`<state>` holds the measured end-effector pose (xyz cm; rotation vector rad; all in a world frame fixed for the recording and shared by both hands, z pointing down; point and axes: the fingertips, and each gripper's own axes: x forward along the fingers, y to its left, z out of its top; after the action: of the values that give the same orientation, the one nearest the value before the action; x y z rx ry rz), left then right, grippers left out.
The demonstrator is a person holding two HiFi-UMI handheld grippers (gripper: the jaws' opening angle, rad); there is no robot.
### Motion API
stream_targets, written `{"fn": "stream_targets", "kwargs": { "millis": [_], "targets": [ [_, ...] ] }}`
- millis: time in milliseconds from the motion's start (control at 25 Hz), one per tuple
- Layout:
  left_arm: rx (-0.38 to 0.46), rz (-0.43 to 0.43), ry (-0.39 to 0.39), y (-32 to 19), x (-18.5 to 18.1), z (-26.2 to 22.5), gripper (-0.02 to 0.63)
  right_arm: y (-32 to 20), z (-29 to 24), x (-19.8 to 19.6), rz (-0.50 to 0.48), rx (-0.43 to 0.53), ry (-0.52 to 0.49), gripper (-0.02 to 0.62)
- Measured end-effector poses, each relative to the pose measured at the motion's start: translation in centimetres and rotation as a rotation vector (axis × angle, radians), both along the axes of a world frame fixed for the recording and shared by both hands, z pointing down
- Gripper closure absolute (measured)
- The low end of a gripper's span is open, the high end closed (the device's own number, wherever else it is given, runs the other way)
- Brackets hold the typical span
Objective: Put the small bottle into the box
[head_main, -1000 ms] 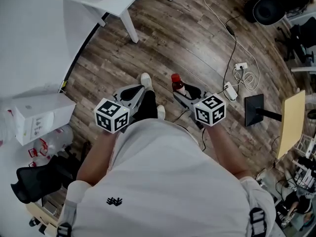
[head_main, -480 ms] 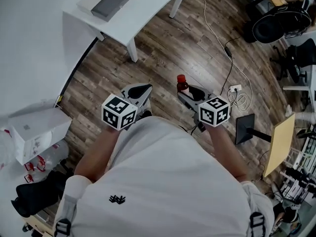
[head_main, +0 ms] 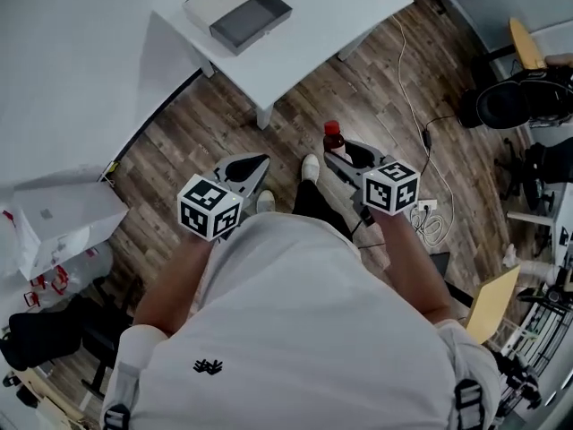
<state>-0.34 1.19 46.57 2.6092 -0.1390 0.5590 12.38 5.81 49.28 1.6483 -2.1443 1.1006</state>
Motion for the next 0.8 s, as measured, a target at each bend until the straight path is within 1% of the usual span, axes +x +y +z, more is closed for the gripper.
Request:
{"fn": "stream_targets", "kwargs": {
  "millis": [280,400,640,800],
  "targets": [
    [0.033,-0.199,-0.032,-6.5,-1.8,0.4,0.600,-10.7,0.9,2.8,-0.115,-0.006,-0.023,0.395],
    [0.048,-0.281,-0.048,-8.9,-1.4,0.3,0.600,-15.2,1.5,4.1,-0.167,-0.001,-0.045,0.394],
    [0.063,-0.435,-0.044,-12.6,0.1,-1.2,0.600,-23.3,2.2,6.1,-0.262,-0.018,-0.075,0.394],
    [0.068,-0.528,-0.051,-14.6,-0.1,-1.8,0.600,-28.5,3.0,6.0,-0.323,-0.031,-0.077,0.395]
  ]
}}
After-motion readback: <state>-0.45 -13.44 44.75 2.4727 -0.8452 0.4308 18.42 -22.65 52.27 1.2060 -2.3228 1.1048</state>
